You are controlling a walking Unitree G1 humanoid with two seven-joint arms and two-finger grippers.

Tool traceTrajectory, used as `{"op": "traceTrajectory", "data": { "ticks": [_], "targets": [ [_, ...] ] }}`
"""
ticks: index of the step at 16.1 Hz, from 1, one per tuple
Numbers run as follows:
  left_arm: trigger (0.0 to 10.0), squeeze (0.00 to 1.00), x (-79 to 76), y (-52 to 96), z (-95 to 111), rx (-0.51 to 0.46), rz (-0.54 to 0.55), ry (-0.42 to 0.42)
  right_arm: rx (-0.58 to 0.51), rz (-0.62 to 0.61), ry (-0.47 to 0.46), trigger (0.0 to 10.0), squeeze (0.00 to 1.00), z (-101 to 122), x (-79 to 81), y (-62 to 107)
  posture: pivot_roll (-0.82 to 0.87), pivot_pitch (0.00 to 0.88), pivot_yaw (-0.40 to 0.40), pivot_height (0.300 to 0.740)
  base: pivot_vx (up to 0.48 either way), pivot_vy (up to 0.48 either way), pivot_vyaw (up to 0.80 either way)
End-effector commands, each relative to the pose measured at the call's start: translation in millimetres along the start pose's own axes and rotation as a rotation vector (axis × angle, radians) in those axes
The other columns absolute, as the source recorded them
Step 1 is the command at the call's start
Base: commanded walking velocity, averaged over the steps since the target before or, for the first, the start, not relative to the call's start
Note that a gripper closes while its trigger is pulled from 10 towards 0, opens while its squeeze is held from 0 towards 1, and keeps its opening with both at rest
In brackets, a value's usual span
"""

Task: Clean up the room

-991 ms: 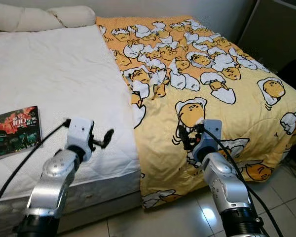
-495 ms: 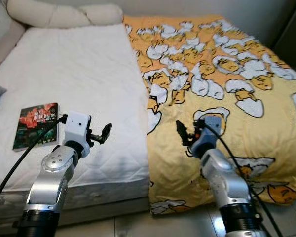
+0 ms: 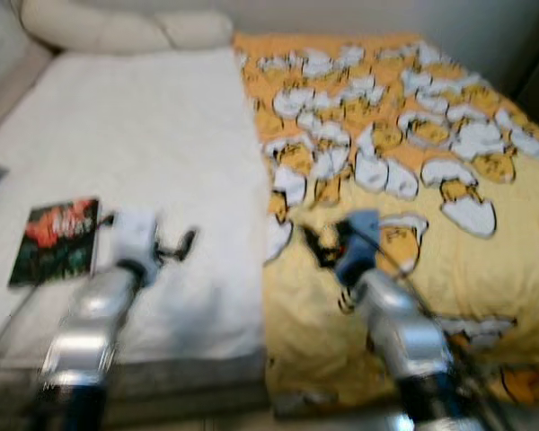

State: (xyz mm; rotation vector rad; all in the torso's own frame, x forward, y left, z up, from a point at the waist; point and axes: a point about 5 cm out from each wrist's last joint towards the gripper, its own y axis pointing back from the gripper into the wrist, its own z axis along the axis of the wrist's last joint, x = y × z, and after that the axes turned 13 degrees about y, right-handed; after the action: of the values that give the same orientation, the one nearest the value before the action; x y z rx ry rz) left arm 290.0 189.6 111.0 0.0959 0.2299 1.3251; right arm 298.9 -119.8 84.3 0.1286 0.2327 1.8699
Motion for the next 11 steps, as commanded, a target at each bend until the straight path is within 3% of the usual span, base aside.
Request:
{"op": "traceTrajectory", "data": {
  "ticks": [1, 4, 6, 7, 10, 11],
  "targets": [
    [10.0, 0.09, 9.6, 5.9, 0.6, 0.003, 0.028, -0.013, -0.011, 0.014, 0.000, 10.0, 0.00, 5.4, 5.3, -0.6, 0.13, 0.000, -0.027, 0.740, 0.307, 0.000, 0.00],
    [10.0, 0.09, 11.0, 11.5, -0.8, 0.003, 0.028, -0.018, 0.007, -0.001, -0.007, 10.0, 0.00, 4.4, 3.7, 4.1, 0.15, 0.000, -0.039, 0.740, 0.290, 0.000, 0.00],
    [10.0, 0.07, 10.9, 19.8, 1.2, 0.018, -0.017, -0.050, -0.003, -0.005, -0.033, 10.0, 0.00, 7.8, 1.9, 9.8, 0.15, 0.000, -0.035, 0.740, 0.000, 0.000, 0.00],
    [10.0, 0.07, 9.8, 24.2, 1.0, 0.040, -0.047, -0.075, 0.002, 0.026, -0.033, 10.0, 1.00, 5.3, 1.6, 12.3, 0.14, 0.000, -0.023, 0.740, 0.000, 0.000, 0.00],
    [10.0, 0.08, 2.8, 32.4, -6.3, 0.110, -0.139, -0.111, 0.105, 0.070, 0.071, 10.0, 1.00, -9.7, -2.4, 2.4, 0.15, 0.000, -0.009, 0.740, 0.000, 0.000, 0.00],
    [10.0, 0.08, 0.7, 35.5, -15.8, 0.192, -0.208, -0.162, 0.155, 0.118, 0.094, 10.0, 1.00, -16.2, -1.8, -8.8, 0.16, 0.000, -0.006, 0.740, 0.000, 0.000, 0.00]
  ]
}}
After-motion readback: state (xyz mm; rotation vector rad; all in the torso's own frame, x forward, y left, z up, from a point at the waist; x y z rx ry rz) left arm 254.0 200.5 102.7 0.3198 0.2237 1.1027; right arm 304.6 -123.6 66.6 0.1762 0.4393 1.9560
